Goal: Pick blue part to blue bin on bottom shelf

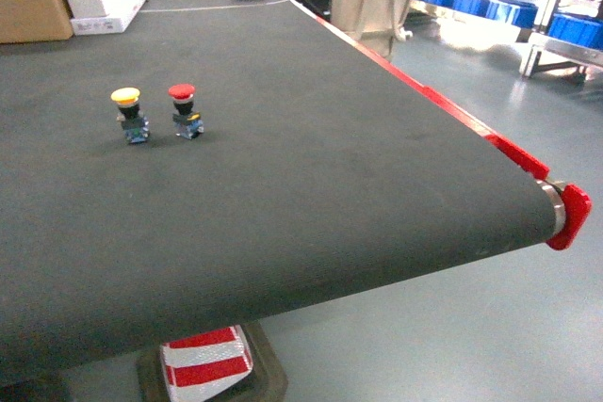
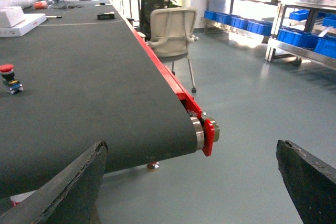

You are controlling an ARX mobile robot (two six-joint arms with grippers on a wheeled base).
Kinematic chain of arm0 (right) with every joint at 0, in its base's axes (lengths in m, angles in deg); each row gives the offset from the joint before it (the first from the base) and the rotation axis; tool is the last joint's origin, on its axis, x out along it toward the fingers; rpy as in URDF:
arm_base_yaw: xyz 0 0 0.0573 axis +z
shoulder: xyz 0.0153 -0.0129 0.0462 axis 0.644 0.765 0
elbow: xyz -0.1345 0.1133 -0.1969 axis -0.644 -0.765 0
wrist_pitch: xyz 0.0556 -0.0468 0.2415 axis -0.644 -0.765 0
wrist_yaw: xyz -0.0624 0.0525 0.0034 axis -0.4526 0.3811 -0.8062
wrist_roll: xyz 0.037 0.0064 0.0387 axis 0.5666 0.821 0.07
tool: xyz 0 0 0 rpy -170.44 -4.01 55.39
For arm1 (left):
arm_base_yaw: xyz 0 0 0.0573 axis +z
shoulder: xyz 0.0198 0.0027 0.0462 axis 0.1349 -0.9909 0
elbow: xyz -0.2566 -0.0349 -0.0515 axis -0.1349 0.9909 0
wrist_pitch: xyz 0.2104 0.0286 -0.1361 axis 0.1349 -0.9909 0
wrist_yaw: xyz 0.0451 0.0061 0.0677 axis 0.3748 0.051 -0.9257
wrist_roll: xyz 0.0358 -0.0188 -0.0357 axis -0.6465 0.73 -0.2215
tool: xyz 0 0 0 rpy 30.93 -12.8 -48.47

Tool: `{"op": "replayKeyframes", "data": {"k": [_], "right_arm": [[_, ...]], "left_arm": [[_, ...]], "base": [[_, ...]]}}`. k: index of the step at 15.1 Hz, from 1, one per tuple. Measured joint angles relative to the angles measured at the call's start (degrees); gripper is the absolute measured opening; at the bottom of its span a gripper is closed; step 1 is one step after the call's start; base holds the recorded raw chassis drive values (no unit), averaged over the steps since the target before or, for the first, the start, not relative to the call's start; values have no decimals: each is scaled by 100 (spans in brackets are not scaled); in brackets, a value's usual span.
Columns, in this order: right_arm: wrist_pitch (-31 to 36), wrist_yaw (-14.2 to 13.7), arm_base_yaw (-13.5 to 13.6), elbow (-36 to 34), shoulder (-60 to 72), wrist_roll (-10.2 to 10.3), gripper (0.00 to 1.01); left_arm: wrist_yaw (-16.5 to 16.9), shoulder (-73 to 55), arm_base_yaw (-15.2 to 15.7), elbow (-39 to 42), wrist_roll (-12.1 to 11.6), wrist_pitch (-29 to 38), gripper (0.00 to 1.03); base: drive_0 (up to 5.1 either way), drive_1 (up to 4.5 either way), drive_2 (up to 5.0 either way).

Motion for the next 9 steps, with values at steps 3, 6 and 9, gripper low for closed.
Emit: {"op": "replayKeyframes", "data": {"k": [3,6,9], "right_arm": [[2,2,0,0,0,0,98],[2,0,0,0,0,0,98],[2,0,0,0,0,0,98]], "left_arm": [[0,2,0,0,0,2,44],[0,2,0,0,0,2,44],[0,2,0,0,-2,2,44]], "base": [[-209,-209,-209],[-174,-174,-174],[-158,-158,-158]]}}
